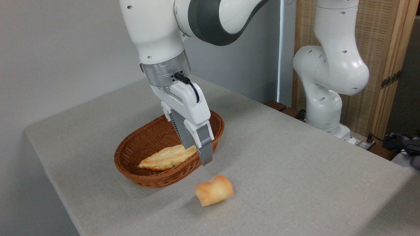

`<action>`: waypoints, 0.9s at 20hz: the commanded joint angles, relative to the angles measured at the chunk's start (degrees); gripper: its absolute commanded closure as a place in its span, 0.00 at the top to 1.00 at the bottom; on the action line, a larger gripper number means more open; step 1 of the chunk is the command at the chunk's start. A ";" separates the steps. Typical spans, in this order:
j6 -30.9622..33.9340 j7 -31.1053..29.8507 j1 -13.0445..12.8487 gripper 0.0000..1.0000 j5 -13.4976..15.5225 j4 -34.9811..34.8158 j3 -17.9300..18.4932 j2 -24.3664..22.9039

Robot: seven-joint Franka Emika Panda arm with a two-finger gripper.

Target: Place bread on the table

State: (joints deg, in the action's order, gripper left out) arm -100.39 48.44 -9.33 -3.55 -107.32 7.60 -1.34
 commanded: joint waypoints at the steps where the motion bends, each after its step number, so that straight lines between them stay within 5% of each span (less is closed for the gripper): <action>1: 0.99 -0.02 -0.43 1.00 0.30 0.09 0.57 -0.33; 18: -4.81 -4.40 -0.43 1.00 2.93 0.27 1.71 -0.94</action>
State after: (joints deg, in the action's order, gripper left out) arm -104.85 46.65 -9.32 -2.00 -107.20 8.71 -1.45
